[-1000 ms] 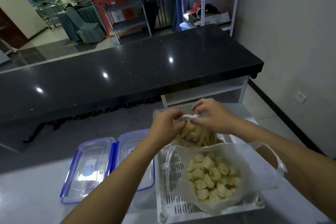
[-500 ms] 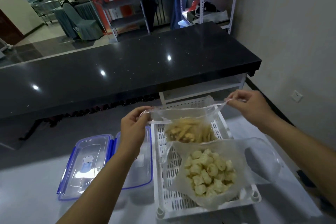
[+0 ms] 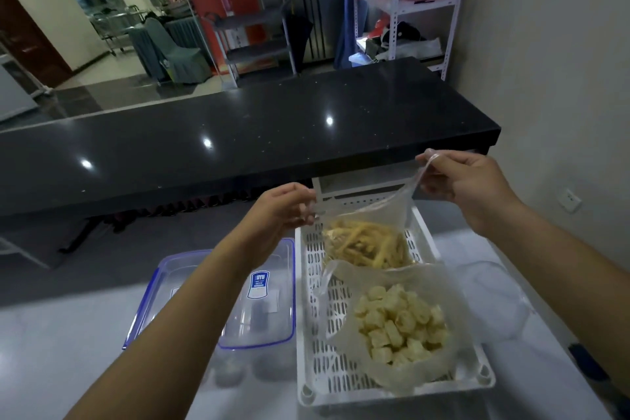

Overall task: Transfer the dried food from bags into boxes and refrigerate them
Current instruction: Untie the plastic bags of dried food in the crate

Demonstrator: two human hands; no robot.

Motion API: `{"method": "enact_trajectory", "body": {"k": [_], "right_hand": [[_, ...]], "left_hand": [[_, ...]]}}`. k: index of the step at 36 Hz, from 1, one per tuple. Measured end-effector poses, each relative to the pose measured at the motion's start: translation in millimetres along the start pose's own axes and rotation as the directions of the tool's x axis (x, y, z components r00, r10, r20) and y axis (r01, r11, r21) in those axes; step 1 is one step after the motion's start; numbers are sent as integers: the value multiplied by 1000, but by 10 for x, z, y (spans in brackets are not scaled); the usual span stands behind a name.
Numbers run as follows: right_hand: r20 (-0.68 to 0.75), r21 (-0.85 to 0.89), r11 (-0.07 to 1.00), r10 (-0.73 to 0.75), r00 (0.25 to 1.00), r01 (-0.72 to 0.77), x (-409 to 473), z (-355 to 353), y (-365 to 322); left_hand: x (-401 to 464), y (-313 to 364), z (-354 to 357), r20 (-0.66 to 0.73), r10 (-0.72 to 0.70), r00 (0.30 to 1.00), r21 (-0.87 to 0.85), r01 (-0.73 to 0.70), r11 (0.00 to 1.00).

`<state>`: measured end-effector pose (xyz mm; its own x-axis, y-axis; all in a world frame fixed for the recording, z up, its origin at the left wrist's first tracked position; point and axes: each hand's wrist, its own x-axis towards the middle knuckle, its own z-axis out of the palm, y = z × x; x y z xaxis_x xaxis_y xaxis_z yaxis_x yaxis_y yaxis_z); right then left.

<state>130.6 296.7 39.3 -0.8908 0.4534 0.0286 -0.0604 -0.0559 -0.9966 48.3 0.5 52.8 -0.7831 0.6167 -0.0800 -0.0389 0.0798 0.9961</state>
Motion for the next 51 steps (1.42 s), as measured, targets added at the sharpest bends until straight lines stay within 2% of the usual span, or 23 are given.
{"method": "enact_trajectory", "body": {"k": [3, 6, 8, 10, 13, 16, 21, 23, 25, 28, 31, 34, 39, 41, 44, 46, 48, 51], "right_hand": [[37, 84, 996, 21, 999, -24, -31, 16, 2], [141, 255, 955, 116, 983, -150, -58, 32, -36], [217, 347, 900, 198, 956, -265, -63, 22, -130], [292, 452, 814, 253, 923, -366, -42, -17, -242], [339, 520, 741, 279, 898, -426, 9, -49, -426], [389, 535, 718, 259, 884, -446, 76, -28, -574], [430, 509, 753, 196, 881, -416, 249, -98, -769], [410, 450, 790, 232, 882, -417, 298, -116, -760], [381, 366, 819, 301, 874, -442, 315, -99, -677], [340, 308, 819, 381, 860, -484, 310, -63, -513], [321, 344, 808, 378, 868, -479, 300, -60, -441], [319, 377, 800, 361, 876, -467, 286, -55, -424], [296, 400, 811, 327, 898, -427, 282, -42, -482], [253, 284, 857, 366, 896, -430, 291, -19, -520], [142, 5, 910, 410, 901, -415, 253, 58, -560], [100, -129, 928, 363, 926, -350, 166, 123, -601], [99, -226, 942, 278, 956, -250, 31, 205, -659], [224, -332, 943, 117, 968, -37, -263, 384, -810]], "left_hand": [[-43, 56, -6, -25, 124, 992, -48, -125, 991], [-71, 120, -39, -77, 175, 982, -193, -187, 963], [-72, 148, -46, -75, 124, 989, -305, -142, 942], [-50, 162, -37, -28, 32, 999, -478, -41, 877], [14, 229, -7, 20, -26, 999, -638, 33, 769], [119, 354, 16, 22, -25, 999, -670, 33, 742], [230, 545, 14, 72, 65, 995, -630, -5, 777], [259, 541, 62, 60, 32, 998, -581, 9, 814], [286, 464, 172, 46, -67, 997, -502, 81, 861], [325, 287, 282, 12, -194, 981, -515, 173, 840], [371, 184, 224, -29, -184, 983, -609, 128, 783], [384, 162, 160, -39, -166, 985, -614, 107, 782], [382, 230, 66, -93, -127, 988, -548, 55, 835], [371, 268, 46, -120, -122, 985, -443, 57, 895], [320, 299, 40, -163, -139, 977, -199, 106, 974], [243, 306, 42, -187, -126, 974, -44, 120, 992], [139, 285, 32, -205, -47, 978, 122, 73, 990], [-59, 223, -28, -164, 106, 981, 328, -47, 944]]}}
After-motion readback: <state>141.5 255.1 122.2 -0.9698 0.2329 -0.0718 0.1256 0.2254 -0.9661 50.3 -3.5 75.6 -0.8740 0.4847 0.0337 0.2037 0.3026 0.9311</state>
